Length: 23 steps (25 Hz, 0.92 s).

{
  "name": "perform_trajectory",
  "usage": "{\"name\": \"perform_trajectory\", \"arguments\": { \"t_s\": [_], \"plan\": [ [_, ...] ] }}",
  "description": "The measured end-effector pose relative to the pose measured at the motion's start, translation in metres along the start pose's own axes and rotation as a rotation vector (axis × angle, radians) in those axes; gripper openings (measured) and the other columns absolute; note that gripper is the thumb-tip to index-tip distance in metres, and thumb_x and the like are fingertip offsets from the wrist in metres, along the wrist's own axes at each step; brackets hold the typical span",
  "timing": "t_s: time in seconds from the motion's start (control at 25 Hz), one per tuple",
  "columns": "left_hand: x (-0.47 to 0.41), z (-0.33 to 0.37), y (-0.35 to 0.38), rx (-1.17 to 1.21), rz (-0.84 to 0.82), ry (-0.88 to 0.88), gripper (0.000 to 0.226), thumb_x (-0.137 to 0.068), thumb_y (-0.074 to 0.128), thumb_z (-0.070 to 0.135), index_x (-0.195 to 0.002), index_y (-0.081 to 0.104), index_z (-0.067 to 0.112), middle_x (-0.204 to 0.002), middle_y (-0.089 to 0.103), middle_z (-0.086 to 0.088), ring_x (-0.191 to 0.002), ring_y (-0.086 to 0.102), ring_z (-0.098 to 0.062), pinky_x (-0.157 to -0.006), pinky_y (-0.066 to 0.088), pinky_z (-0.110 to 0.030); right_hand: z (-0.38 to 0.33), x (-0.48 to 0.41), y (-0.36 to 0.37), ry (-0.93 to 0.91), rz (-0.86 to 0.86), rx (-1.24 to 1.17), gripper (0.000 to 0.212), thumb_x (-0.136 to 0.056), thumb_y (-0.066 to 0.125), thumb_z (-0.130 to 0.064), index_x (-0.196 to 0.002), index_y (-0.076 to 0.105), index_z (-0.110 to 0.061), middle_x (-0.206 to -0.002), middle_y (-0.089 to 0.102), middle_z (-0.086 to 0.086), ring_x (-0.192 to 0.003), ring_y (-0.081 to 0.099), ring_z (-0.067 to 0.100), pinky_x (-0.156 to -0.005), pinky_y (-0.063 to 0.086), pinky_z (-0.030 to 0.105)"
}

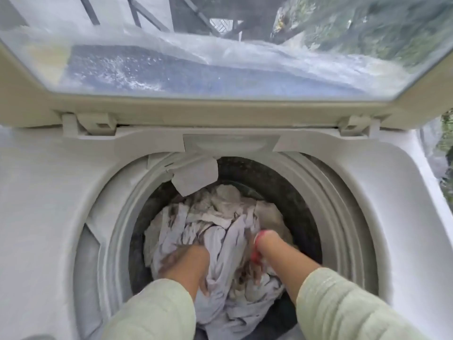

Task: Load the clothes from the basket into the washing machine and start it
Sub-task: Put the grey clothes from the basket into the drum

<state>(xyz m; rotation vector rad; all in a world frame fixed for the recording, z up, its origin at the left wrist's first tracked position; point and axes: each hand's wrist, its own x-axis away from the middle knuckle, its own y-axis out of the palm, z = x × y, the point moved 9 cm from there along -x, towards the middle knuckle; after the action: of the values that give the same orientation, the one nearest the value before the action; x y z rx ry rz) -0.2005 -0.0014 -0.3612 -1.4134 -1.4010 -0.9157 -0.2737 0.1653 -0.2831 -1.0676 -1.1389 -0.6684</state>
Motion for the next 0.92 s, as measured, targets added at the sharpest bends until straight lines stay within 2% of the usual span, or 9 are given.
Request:
{"name": "perform_trajectory", "arguments": {
  "t_s": [0.08, 0.16, 0.2, 0.24, 0.32, 0.44, 0.64, 0.76, 0.92],
  "plan": [
    [-0.027, 0.006, 0.021, 0.0, -0.043, -0.04, 0.159, -0.037, 0.085, 0.063, -0.143, -0.026, 0.021, -0.156, 0.0, -0.019, -0.138, 0.02, -0.046, -0.109, 0.03, -0.055, -0.016, -0.016, 0.047, -0.074, -0.108, -0.042, 0.064, -0.097, 0.045, -0.032, -0.148, 0.015, -0.006, -0.151, 0.03, 0.014, -0.119, 0.051, 0.019, -0.09, 0.049, 0.019],
    [-0.027, 0.008, 0.019, 0.03, -0.001, -0.002, 0.16, -0.037, 0.086, 0.061, -0.139, -0.033, 0.024, -0.154, -0.014, -0.023, -0.139, 0.012, -0.049, -0.107, 0.028, -0.061, -0.019, -0.039, 0.044, -0.083, 0.017, -0.077, 0.05, -0.102, 0.027, -0.03, -0.141, 0.031, 0.002, -0.145, 0.04, 0.017, -0.102, 0.056, 0.017, -0.049, 0.043, 0.009],
    [-0.022, 0.008, 0.016, 0.027, 0.014, 0.046, 0.162, -0.035, 0.086, 0.062, -0.137, -0.034, 0.026, -0.154, -0.015, -0.023, -0.139, 0.01, -0.049, -0.107, 0.027, -0.062, -0.02, -0.039, 0.044, -0.098, 0.008, -0.095, 0.051, -0.102, 0.027, -0.033, -0.143, 0.03, -0.002, -0.145, 0.04, 0.018, -0.112, 0.055, 0.021, -0.051, 0.043, 0.011],
    [-0.006, 0.005, 0.01, 0.035, 0.036, 0.108, 0.163, -0.033, 0.086, 0.063, -0.139, -0.032, 0.027, -0.155, -0.01, -0.019, -0.14, 0.013, -0.046, -0.108, 0.028, -0.06, -0.018, -0.027, 0.044, -0.1, -0.019, 0.012, 0.055, -0.101, 0.03, -0.037, -0.147, 0.022, -0.008, -0.149, 0.034, 0.016, -0.126, 0.047, 0.026, -0.07, 0.049, 0.015],
    [0.033, -0.012, -0.008, 0.077, 0.058, 0.204, 0.148, -0.042, 0.085, 0.062, -0.149, -0.011, 0.024, -0.156, 0.011, -0.011, -0.138, 0.027, -0.036, -0.108, 0.034, -0.05, 0.007, -0.007, 0.027, -0.069, -0.032, -0.064, 0.065, -0.097, 0.044, -0.038, -0.15, 0.014, -0.015, -0.154, 0.024, 0.008, -0.137, 0.033, 0.029, -0.107, 0.036, 0.035],
    [0.139, -0.042, -0.058, 0.197, 0.266, 0.385, 0.097, -0.072, 0.072, 0.052, -0.148, 0.021, 0.018, -0.148, 0.034, -0.01, -0.126, 0.044, -0.03, -0.093, 0.047, -0.036, 0.019, 0.053, -0.044, -0.067, 0.086, -0.35, 0.06, -0.088, 0.061, -0.028, -0.141, 0.038, -0.012, -0.145, 0.042, 0.009, -0.114, 0.055, 0.026, -0.093, 0.045, 0.034],
    [0.349, -0.145, -0.077, 0.688, 1.246, 0.794, 0.052, -0.085, 0.053, 0.05, -0.132, 0.045, 0.032, -0.127, 0.054, 0.009, -0.117, 0.048, -0.008, -0.088, 0.041, -0.025, -0.009, 0.227, -0.13, -0.447, 0.815, -0.954, 0.043, -0.085, 0.065, -0.033, -0.126, 0.053, -0.026, -0.125, 0.056, -0.005, -0.107, 0.057, 0.009, -0.085, 0.045, 0.021],
    [0.383, -0.252, -0.001, 1.031, 1.576, 0.732, 0.038, -0.083, 0.05, 0.049, -0.117, 0.055, 0.032, -0.11, 0.059, 0.022, -0.107, 0.052, -0.002, -0.086, 0.043, -0.024, -0.072, 0.306, -0.11, -0.65, 0.955, -0.964, 0.041, -0.086, 0.063, -0.038, -0.125, 0.052, -0.033, -0.123, 0.05, -0.018, -0.109, 0.053, 0.001, -0.088, 0.045, 0.02],
    [0.34, -0.379, 0.103, 1.237, 1.643, 0.406, 0.048, -0.08, 0.047, 0.05, -0.114, 0.059, 0.018, -0.108, 0.06, 0.012, -0.106, 0.055, -0.014, -0.088, 0.04, -0.024, -0.206, 0.351, -0.073, -0.848, 1.026, -0.772, 0.033, -0.087, 0.06, -0.038, -0.119, 0.054, -0.034, -0.117, 0.05, -0.018, -0.112, 0.05, -0.002, -0.094, 0.043, 0.02]
  ]
}}
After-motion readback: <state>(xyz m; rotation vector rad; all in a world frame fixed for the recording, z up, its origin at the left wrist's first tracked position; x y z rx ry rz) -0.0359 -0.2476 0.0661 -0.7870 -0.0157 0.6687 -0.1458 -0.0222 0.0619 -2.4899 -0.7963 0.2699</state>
